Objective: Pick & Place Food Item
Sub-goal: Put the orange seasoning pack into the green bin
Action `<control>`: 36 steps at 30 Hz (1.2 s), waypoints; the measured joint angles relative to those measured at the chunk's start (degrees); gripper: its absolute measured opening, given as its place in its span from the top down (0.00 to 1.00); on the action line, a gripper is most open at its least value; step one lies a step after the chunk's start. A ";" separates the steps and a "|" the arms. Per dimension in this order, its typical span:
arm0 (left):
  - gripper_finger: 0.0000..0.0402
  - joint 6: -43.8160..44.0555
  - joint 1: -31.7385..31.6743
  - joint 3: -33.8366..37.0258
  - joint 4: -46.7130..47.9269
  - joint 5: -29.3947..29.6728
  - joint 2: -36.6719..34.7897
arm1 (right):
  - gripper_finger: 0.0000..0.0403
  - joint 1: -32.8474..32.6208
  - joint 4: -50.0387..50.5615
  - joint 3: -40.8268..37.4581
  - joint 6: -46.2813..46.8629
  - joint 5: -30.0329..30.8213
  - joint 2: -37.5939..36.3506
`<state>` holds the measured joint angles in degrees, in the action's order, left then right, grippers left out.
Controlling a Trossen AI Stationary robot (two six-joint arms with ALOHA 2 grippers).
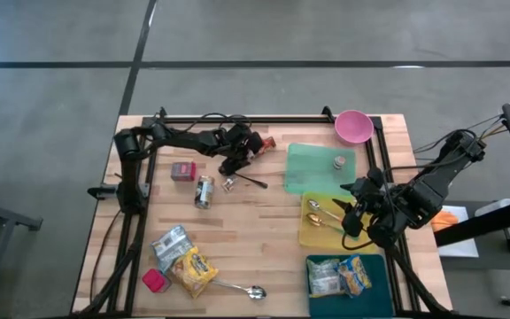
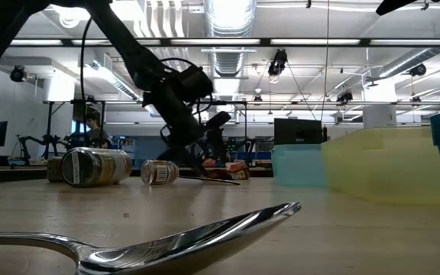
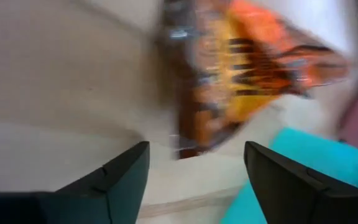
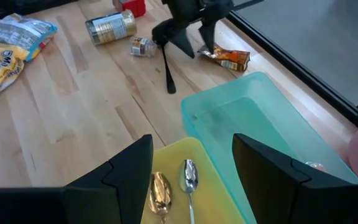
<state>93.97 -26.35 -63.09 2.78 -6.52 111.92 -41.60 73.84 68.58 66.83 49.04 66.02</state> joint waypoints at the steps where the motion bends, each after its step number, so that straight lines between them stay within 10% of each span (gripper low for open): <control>1: 0.36 0.30 0.04 -0.06 -0.43 0.97 0.02 | 0.46 0.00 -0.18 -0.01 -0.01 -0.01 0.00; 15: 0.56 -0.20 -0.41 0.00 0.00 5.72 0.04 | 0.46 0.00 -3.12 -0.24 -4.11 0.04 0.00; 25: 0.96 -10.01 -0.75 0.00 -0.94 6.14 0.06 | 0.46 0.00 -4.45 -0.63 -4.00 0.07 0.00; 36: 0.99 -14.73 -0.60 0.02 -7.55 -0.67 -0.53 | 0.46 0.03 -5.32 -1.47 -7.54 0.47 0.00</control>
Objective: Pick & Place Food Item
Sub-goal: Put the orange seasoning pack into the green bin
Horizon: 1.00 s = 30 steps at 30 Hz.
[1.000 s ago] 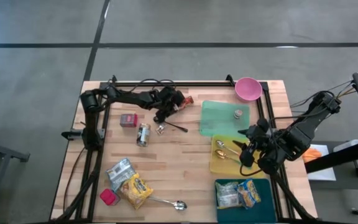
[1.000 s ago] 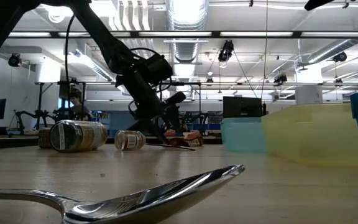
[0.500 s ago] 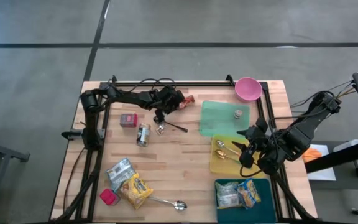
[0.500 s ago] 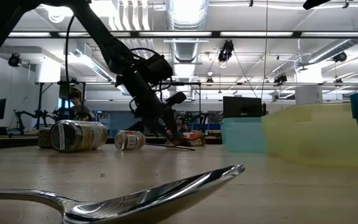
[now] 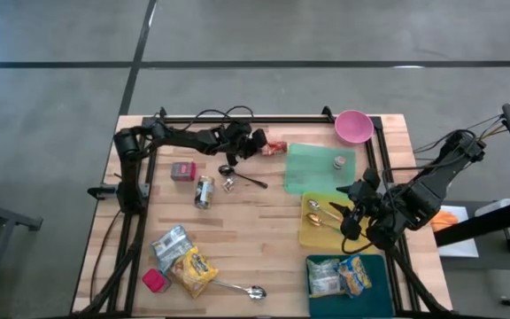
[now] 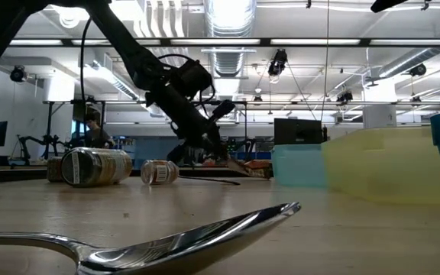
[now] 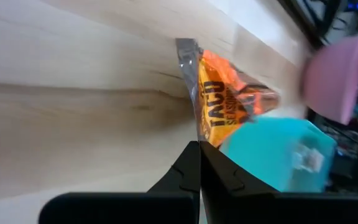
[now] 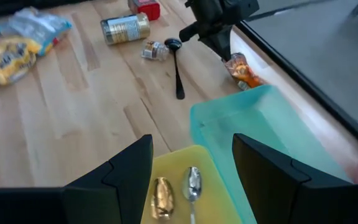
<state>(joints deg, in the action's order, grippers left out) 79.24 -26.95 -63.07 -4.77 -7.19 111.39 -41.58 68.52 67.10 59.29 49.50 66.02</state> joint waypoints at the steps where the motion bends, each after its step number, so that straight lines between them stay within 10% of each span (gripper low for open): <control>1: 0.99 0.00 0.17 0.00 -0.39 -0.46 -0.39 | 0.46 0.06 -0.08 -0.13 -1.34 0.05 0.00; 15: 1.00 -11.47 0.77 0.00 -2.08 -5.47 -9.39 | 0.46 4.86 -0.67 -0.08 -4.72 4.50 0.09; 30: 1.00 -28.53 2.51 0.00 0.05 -36.46 -20.50 | 0.46 13.58 -31.75 -6.62 -31.69 -12.48 -10.44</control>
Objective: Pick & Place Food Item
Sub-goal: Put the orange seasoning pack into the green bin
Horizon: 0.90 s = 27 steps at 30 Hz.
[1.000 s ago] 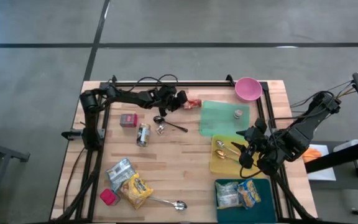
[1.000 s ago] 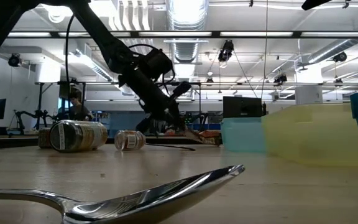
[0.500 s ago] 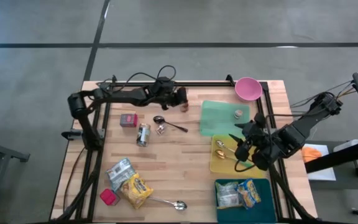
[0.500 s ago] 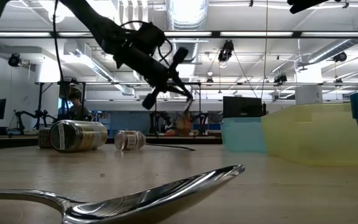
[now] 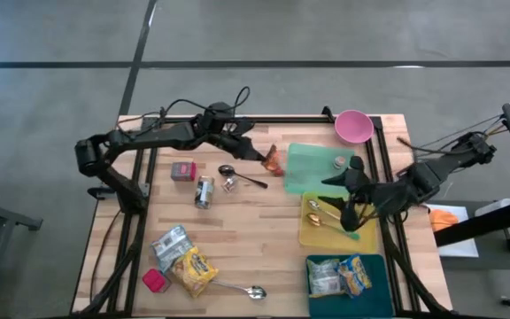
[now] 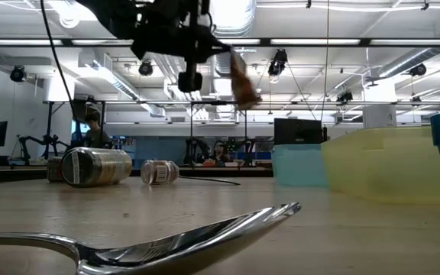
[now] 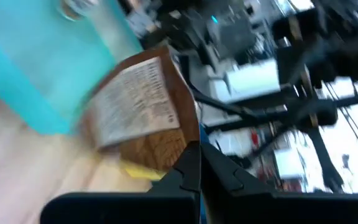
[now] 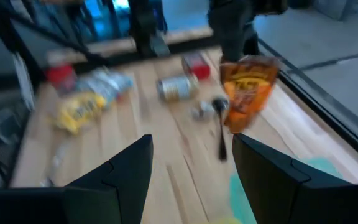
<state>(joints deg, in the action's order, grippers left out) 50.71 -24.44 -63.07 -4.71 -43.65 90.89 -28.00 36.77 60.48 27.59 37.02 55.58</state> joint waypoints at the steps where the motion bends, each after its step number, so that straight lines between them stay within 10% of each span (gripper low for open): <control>1: 1.00 -0.68 0.32 0.00 0.47 -0.84 -0.73 | 0.46 1.19 -2.54 -1.39 -0.86 -1.01 -1.34; 11: 1.00 -2.52 4.66 0.00 1.98 -2.68 -4.83 | 0.46 19.37 -31.62 -16.08 -2.67 -28.36 -6.40; 27: 1.00 -0.79 13.10 0.00 1.75 -3.37 -4.81 | 0.46 36.97 -34.55 -11.75 -9.79 -59.26 6.53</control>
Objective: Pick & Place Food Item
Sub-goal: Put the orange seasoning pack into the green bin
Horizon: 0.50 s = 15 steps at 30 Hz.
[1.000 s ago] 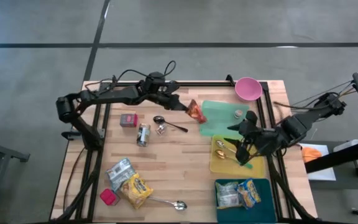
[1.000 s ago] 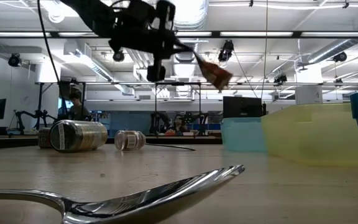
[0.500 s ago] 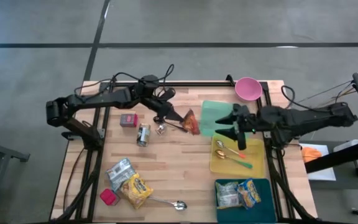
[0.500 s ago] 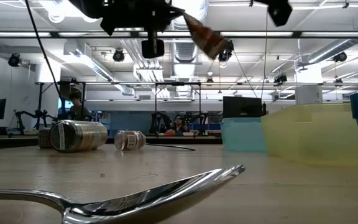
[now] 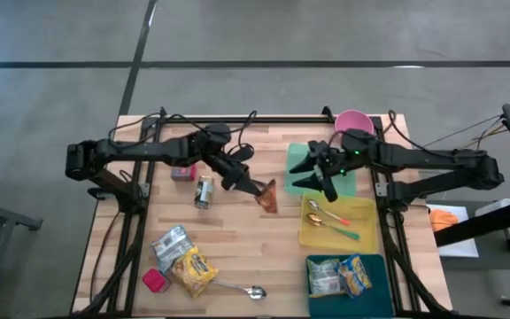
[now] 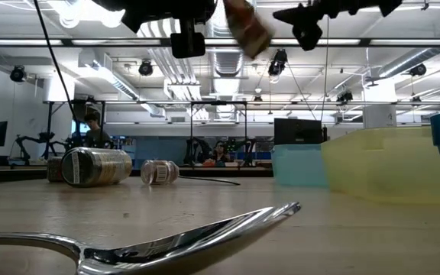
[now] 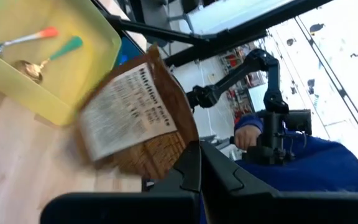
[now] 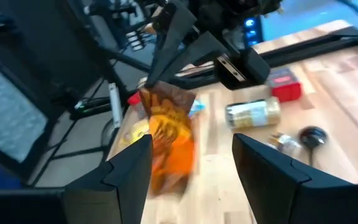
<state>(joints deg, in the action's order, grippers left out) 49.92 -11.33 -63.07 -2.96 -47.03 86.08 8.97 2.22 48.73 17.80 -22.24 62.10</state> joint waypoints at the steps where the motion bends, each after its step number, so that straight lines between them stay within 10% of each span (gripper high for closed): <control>1: 1.00 0.01 0.25 0.00 0.00 0.00 0.01 | 0.46 0.19 -0.47 0.72 -0.24 -1.32 0.99; 15: 1.00 0.19 1.22 0.00 0.00 0.02 0.01 | 0.46 0.24 -0.75 10.01 -5.41 -9.72 14.03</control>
<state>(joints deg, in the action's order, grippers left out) 50.11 -10.11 -63.07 -2.96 -47.00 86.08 9.21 1.47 58.74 12.39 -31.96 76.13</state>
